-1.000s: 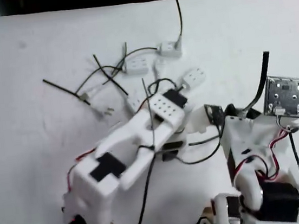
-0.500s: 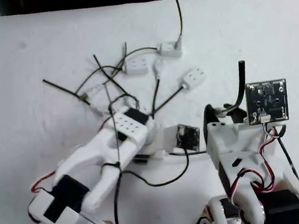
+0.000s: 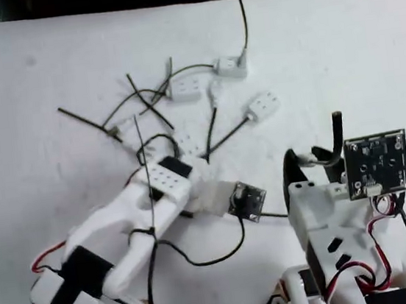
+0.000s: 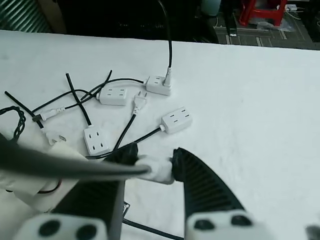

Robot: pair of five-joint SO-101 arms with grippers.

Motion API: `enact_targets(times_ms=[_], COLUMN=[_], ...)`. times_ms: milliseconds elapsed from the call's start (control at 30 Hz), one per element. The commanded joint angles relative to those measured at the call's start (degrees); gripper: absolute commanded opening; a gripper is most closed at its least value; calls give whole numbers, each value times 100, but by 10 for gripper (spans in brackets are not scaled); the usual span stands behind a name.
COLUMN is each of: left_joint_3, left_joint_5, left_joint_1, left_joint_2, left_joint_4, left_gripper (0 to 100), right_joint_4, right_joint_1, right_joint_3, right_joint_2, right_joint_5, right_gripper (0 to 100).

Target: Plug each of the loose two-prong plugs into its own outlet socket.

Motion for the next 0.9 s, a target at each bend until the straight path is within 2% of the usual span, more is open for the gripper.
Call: enact_targets(times_ms=[0, 167, 400, 467, 567, 700, 867], left_joint_3=[-44, -246, -193, -193, -185, 176, 1196], left_joint_5=[-747, 422, 484, 782, 1213, 1837, 2444], left_joint_1=[22, -75, -391, -602, -1121, -2044, -3178], left_joint_2=[-444, -1358, -2853, -3231, -3837, -4840, -6290], left_joint_4=[0, 695, 1275, 1371, 1582, 1802, 1820], left_gripper=[98, 247, 242, 242, 241, 202, 159], right_joint_4=[4, 4, 4, 4, 4, -303, -936], right_joint_1=[-48, -48, -48, -48, -48, -48, -215], right_joint_3=[-158, -158, -167, -141, -97, 466, 1609], right_joint_2=[40, 40, 40, 48, 101, 101, 101], right_joint_5=[53, 53, 53, 53, 79, 853, 1644], right_gripper=[17, 17, 17, 17, 17, 17, 17])
